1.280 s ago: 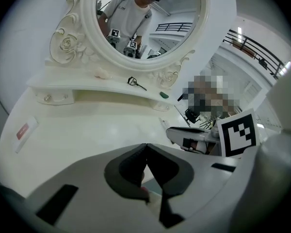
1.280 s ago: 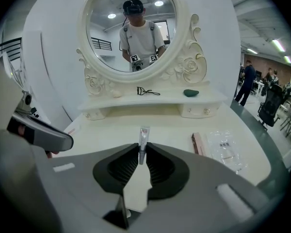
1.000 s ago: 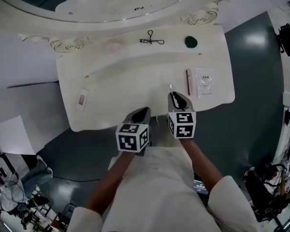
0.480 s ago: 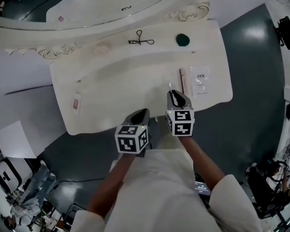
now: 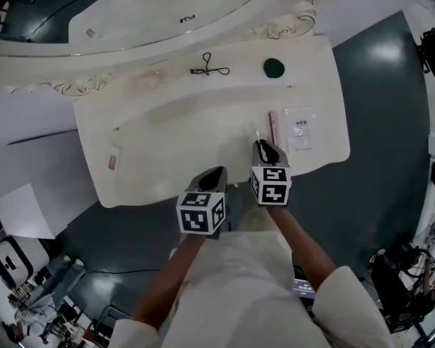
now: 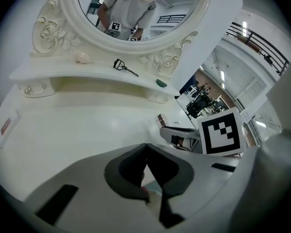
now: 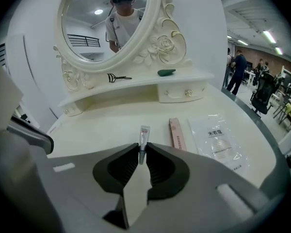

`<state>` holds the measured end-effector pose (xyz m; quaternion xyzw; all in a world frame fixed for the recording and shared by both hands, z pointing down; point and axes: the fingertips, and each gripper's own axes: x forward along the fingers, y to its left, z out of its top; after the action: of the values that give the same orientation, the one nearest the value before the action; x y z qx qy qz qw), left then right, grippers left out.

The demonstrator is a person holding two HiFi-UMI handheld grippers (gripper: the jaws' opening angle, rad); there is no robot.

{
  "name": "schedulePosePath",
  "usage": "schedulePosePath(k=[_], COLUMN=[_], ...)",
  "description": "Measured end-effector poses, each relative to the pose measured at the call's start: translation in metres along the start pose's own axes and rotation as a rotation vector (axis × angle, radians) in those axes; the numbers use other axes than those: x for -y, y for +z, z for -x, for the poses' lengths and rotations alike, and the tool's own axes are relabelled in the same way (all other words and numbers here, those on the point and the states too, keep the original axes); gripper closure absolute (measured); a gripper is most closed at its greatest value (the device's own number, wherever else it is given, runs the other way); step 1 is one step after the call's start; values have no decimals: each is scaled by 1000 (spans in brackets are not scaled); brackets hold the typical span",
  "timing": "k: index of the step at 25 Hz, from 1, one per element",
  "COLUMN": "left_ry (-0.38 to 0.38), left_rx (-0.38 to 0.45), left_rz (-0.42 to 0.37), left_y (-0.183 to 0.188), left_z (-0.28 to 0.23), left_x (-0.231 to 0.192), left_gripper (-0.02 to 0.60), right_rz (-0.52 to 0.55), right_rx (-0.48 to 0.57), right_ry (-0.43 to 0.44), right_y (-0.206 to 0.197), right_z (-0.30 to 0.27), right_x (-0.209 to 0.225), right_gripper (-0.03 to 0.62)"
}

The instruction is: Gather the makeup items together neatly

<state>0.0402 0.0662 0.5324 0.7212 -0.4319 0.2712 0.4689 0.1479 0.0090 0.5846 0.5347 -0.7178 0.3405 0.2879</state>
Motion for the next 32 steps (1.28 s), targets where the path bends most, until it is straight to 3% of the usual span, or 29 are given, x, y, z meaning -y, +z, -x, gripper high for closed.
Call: schedulePosePath(k=[32], left_ry=[12], left_rx=[-35], left_rz=[13], left_y=[-7], left_z=[-15], left_x=[2], left_gripper=[572], right_rz=[20], right_rx=[-110], right_ry=[-64], right_y=[-11], right_z=[-26], right_x=[15], right_gripper=[545])
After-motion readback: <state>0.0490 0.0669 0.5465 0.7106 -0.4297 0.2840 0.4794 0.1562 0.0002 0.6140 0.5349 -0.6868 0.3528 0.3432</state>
